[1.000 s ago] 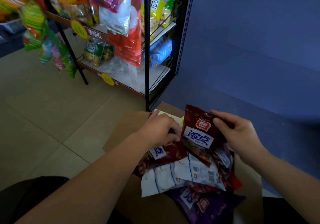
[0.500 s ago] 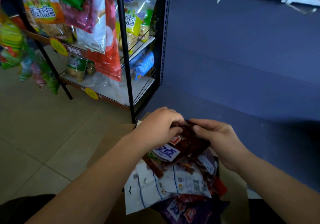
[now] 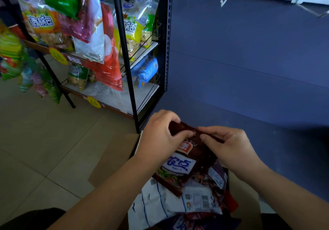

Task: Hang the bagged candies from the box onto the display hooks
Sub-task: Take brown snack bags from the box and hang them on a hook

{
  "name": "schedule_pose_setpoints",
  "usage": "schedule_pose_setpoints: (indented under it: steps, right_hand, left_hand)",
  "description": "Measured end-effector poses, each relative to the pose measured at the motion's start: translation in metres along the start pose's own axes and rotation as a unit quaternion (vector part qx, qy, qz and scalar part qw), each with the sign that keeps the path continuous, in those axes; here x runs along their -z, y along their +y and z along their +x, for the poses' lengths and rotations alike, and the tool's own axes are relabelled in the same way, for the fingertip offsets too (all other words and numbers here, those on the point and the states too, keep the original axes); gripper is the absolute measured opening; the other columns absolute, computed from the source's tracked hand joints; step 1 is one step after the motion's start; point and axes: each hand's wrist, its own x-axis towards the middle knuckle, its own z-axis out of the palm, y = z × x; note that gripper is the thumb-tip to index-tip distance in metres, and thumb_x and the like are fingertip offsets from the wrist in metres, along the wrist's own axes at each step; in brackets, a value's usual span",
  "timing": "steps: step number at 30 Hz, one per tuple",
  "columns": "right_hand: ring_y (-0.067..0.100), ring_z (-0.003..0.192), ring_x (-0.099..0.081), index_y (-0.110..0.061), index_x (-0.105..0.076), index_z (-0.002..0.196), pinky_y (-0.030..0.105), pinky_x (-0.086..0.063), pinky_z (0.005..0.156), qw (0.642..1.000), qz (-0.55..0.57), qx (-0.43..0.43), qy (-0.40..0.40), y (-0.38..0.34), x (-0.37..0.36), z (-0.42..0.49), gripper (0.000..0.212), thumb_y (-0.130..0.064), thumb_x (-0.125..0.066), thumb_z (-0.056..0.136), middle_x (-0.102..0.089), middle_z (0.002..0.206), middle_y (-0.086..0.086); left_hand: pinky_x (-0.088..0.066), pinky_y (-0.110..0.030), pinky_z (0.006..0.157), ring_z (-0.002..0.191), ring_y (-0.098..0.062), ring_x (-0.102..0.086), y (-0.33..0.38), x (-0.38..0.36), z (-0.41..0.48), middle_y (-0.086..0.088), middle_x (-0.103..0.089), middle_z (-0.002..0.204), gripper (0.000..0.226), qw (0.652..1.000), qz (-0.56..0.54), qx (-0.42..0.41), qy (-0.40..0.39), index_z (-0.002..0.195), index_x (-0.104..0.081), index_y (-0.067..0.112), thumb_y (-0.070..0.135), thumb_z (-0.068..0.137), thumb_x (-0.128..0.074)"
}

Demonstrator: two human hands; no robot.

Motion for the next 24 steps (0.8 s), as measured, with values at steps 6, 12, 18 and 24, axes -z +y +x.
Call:
schedule_pose_setpoints:
  steps: [6, 12, 18, 24]
  right_hand:
    - [0.012, 0.079, -0.078, -0.017, -0.082, 0.095, 0.017, -0.059, 0.062, 0.995, 0.086, -0.039, 0.04, -0.005, 0.01, 0.005, 0.016, -0.003, -0.074, 0.09, -0.081, 0.089, 0.0]
    - [0.016, 0.082, -0.078, -0.014, -0.082, 0.095, 0.019, -0.059, 0.063, 0.991, 0.117, -0.043, 0.041, -0.008, 0.012, 0.001, 0.016, -0.001, -0.075, 0.087, -0.081, 0.09, 0.004]
    - [0.014, 0.079, -0.078, -0.014, -0.081, 0.093, 0.02, -0.059, 0.06, 0.99, 0.127, -0.038, 0.052, -0.009, 0.014, -0.001, 0.018, 0.001, -0.078, 0.083, -0.081, 0.09, 0.002]
    - [0.016, 0.076, -0.078, -0.015, -0.08, 0.091, 0.022, -0.06, 0.059, 0.991, 0.107, -0.042, 0.063, -0.007, 0.012, 0.0, 0.02, 0.002, -0.081, 0.079, -0.081, 0.089, 0.002]
  left_hand:
    - [-0.058, -0.024, 0.079, 0.09, -0.003, -0.071, -0.008, 0.008, 0.0, 0.009, -0.074, 0.095, 0.034, 0.963, -0.198, 0.16, -0.084, 0.105, -0.068, 0.026, 0.032, 0.077, -0.087]
    - [-0.063, -0.03, 0.071, 0.08, -0.012, -0.075, 0.005, 0.009, -0.006, 0.001, -0.077, 0.088, 0.025, 0.944, -0.272, 0.178, -0.065, 0.096, -0.067, 0.016, 0.027, 0.082, -0.084]
    - [-0.064, -0.048, 0.069, 0.076, -0.026, -0.075, 0.007, 0.003, -0.011, -0.008, -0.075, 0.079, 0.028, 0.945, -0.265, 0.191, -0.029, 0.082, -0.062, 0.012, 0.023, 0.078, -0.087]
    - [-0.064, -0.044, 0.078, 0.087, -0.017, -0.075, 0.008, 0.004, -0.012, -0.003, -0.075, 0.094, 0.007, 0.944, -0.271, 0.163, -0.097, 0.09, -0.072, 0.023, 0.022, 0.087, -0.079]
